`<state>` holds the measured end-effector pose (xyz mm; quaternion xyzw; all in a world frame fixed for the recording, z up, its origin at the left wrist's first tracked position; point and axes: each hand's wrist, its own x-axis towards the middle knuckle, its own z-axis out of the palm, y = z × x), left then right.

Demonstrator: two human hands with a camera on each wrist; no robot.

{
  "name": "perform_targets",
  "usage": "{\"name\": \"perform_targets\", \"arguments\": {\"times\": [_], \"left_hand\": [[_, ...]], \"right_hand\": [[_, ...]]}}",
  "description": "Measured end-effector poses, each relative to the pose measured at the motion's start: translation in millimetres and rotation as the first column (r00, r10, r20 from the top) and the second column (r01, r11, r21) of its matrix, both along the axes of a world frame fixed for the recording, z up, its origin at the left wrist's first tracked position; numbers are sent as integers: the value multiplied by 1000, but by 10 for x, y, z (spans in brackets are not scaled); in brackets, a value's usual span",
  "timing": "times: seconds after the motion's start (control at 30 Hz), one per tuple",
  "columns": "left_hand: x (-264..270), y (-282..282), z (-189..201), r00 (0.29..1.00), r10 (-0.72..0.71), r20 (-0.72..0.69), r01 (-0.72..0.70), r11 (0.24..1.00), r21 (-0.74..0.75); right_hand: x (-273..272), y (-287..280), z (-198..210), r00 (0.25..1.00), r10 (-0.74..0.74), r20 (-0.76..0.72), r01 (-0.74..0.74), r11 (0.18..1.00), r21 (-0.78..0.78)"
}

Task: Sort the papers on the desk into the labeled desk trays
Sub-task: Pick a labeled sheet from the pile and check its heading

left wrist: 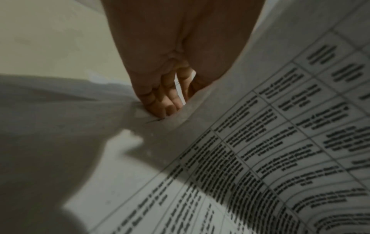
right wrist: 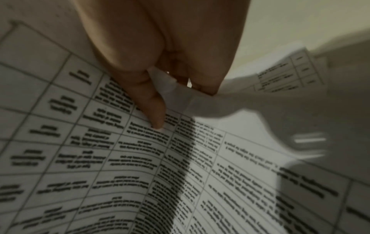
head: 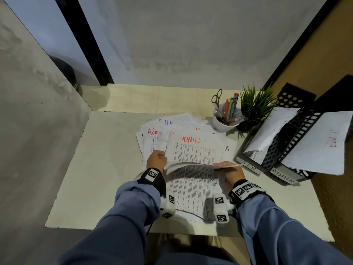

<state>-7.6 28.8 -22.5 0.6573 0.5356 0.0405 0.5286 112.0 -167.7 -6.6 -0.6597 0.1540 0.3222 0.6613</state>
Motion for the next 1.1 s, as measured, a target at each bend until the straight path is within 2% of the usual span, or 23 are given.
{"name": "perform_targets", "arguments": {"times": [0.07, 0.13, 0.27, 0.33, 0.47, 0.63, 0.7, 0.77, 0.83, 0.87, 0.93, 1.0, 1.1], "left_hand": [[27, 25, 7, 997, -41, -62, 38, 998, -43], [31, 32, 6, 995, -71, -63, 66, 994, -82], [13, -18, -21, 991, -130, 29, 131, 989, -67], [-1, -40, -22, 987, -103, 123, 108, 993, -38], [-61, -38, 1, 966, 27, 256, 11, 989, -147], [-97, -86, 54, 950, 80, 302, 2, 966, -260], [-85, -90, 20, 955, 65, 290, 0, 975, -221], [-79, -63, 22, 977, 44, 208, -24, 995, -101], [-101, -17, 45, 997, 65, 37, -70, 985, 155], [-115, 10, 56, 994, 105, -15, -99, 969, 226], [-141, 58, 91, 984, 167, -67, -153, 971, 182], [-131, 71, 106, 976, 196, -91, -188, 978, 90], [-124, 85, 105, 987, 122, -103, -118, 992, 42]], "right_hand": [[4, -2, 0, 1000, -4, 1, 4, 1000, -22], [10, -8, -9, 1000, -16, -9, 16, 1000, 5], [-26, -29, 107, 999, 22, -30, -18, 993, 118], [-30, -32, 144, 1000, 12, -21, -10, 995, 100], [0, -48, 157, 999, -47, -8, 48, 997, 54], [12, -56, 283, 995, -88, 37, 86, 995, 50], [27, -34, 205, 996, -83, 24, 82, 996, 26], [58, -19, 118, 997, -78, -14, 78, 997, 18], [111, -30, 108, 1000, 17, 16, -15, 991, -133], [133, -54, 111, 996, 85, 24, -78, 972, -223], [171, -96, 53, 987, 158, -16, -156, 948, -279], [157, -130, -38, 980, 198, 4, -190, 949, -253], [52, -112, -45, 998, 6, -62, -9, 999, -45]]}}
